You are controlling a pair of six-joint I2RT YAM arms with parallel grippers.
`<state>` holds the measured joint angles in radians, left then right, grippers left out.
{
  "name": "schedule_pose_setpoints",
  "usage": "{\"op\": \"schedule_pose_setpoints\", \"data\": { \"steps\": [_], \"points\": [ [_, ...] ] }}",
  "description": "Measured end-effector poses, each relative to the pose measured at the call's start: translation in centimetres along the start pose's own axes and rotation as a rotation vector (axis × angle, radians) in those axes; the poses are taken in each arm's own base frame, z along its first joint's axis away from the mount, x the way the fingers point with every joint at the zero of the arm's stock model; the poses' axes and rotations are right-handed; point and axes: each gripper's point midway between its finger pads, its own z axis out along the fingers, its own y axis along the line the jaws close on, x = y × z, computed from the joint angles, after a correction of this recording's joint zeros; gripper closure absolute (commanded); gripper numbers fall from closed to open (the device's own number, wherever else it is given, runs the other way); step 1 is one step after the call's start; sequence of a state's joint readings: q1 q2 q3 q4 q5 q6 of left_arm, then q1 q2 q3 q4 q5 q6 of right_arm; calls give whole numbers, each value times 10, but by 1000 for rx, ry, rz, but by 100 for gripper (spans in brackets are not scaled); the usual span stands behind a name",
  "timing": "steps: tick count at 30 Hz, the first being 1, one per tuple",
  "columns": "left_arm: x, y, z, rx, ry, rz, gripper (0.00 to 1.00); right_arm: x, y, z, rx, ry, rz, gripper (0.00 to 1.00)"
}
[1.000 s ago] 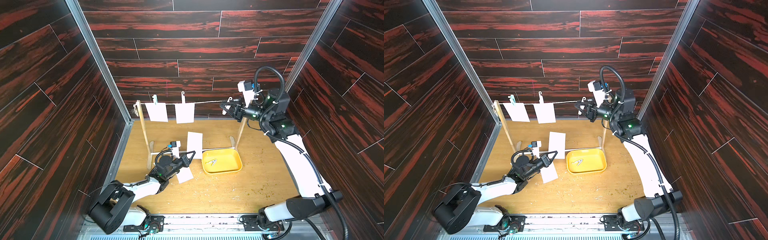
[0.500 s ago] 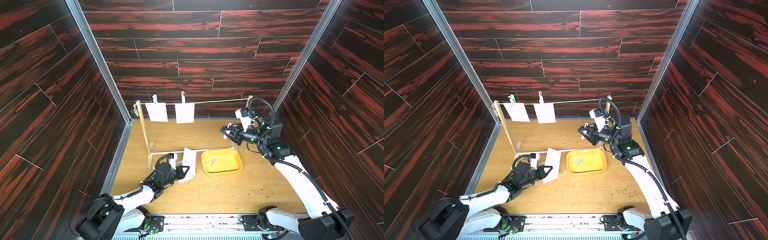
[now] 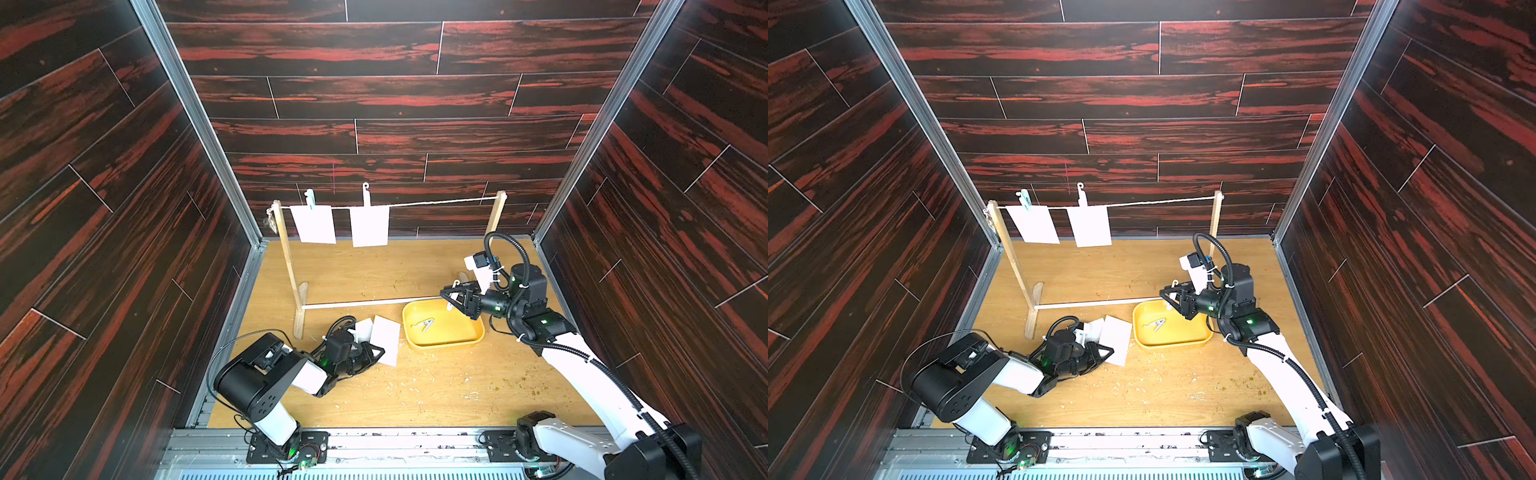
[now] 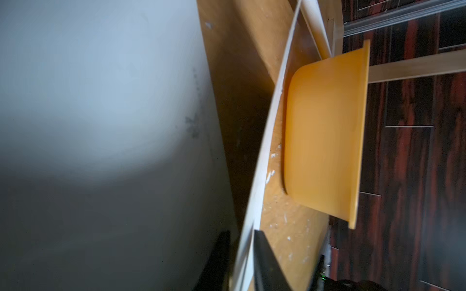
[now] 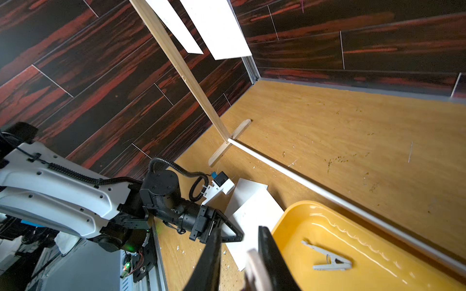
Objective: Remove the postcards from the strings
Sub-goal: Place the postcard on the postcard.
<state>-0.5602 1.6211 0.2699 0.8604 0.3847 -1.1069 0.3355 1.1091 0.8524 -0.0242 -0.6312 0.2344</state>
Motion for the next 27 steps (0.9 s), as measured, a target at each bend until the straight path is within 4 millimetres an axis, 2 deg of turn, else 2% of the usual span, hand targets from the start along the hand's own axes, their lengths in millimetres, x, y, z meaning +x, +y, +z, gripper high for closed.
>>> {"op": "schedule_pose_setpoints", "data": {
  "steps": [3,7,10,15,19,21,27],
  "points": [
    [-3,-2,-8,-23,-22,10,54,20,-11,4,20,16,41,82],
    [-9,-9,-27,-68,-61,59,42,42,-27,9,55,36,83,82],
    [-13,-8,-42,-132,-87,94,41,55,-41,17,89,55,108,81],
    [-21,4,-68,-317,-114,149,40,76,-66,27,159,91,146,79],
    [-24,12,-91,-424,-136,194,33,89,-82,36,216,117,159,79],
    [-23,18,-99,-468,-136,206,31,95,-89,40,245,131,164,79],
    [-18,40,-112,-616,-91,225,32,118,-110,49,344,175,162,78]
  ]
}}
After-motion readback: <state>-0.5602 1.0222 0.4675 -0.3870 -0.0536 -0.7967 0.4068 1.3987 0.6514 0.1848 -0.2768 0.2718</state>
